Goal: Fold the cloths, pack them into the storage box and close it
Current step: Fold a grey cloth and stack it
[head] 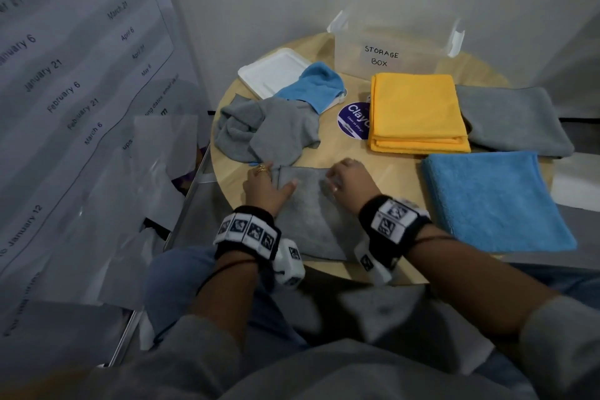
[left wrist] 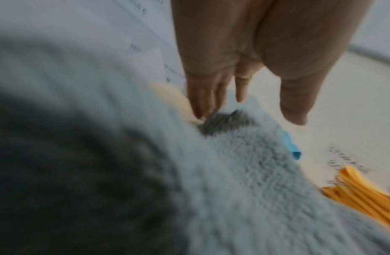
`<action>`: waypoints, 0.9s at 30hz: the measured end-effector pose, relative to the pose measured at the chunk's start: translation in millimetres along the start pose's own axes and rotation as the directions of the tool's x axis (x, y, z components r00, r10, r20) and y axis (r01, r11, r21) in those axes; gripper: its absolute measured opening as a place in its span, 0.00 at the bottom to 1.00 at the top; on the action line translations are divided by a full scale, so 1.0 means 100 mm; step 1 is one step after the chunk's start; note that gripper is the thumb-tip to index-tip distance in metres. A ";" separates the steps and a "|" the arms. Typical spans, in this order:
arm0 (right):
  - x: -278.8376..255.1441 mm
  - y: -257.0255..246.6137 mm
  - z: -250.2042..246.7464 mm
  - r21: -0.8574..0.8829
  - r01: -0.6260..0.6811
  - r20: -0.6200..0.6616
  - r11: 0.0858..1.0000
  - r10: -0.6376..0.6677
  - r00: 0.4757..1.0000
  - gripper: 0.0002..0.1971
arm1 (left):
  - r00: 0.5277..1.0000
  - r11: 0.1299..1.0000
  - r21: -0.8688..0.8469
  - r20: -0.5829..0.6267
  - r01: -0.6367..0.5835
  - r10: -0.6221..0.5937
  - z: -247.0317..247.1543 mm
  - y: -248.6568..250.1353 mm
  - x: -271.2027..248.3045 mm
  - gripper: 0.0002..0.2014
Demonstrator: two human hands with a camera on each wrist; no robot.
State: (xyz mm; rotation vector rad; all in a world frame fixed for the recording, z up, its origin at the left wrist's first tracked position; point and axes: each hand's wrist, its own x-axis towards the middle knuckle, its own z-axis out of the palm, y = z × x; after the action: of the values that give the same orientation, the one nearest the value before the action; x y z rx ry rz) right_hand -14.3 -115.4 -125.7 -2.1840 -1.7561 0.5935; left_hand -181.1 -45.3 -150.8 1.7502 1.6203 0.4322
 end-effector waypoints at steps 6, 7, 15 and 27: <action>0.71 -0.38 0.08 0.046 0.074 0.189 0.996 -0.081 0.979 0.19 | 0.998 0.989 0.136 0.013 0.056 -0.058 0.01 -0.18 -0.54 0.17; 0.77 -0.42 0.15 0.028 0.062 0.238 0.998 -0.067 0.969 0.20 | 0.995 0.984 0.159 0.048 0.077 -0.086 0.01 -0.19 -0.60 0.19; 0.86 -0.35 0.37 0.080 -0.044 0.189 0.996 0.028 0.982 0.19 | 0.993 0.978 0.173 -0.001 0.115 -0.117 -0.05 -0.22 -0.75 0.18; 0.82 -0.47 0.32 0.230 0.091 0.190 0.969 -0.136 0.972 0.09 | 0.974 0.970 0.193 0.142 0.150 -0.179 -0.10 -0.30 -0.80 0.16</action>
State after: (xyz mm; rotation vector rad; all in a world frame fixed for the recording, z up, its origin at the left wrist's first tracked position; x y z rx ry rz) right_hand -55.3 -26.2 -144.4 -1.9155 -1.8026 0.9646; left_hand -222.3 -120.3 -147.1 1.7144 1.7169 0.0659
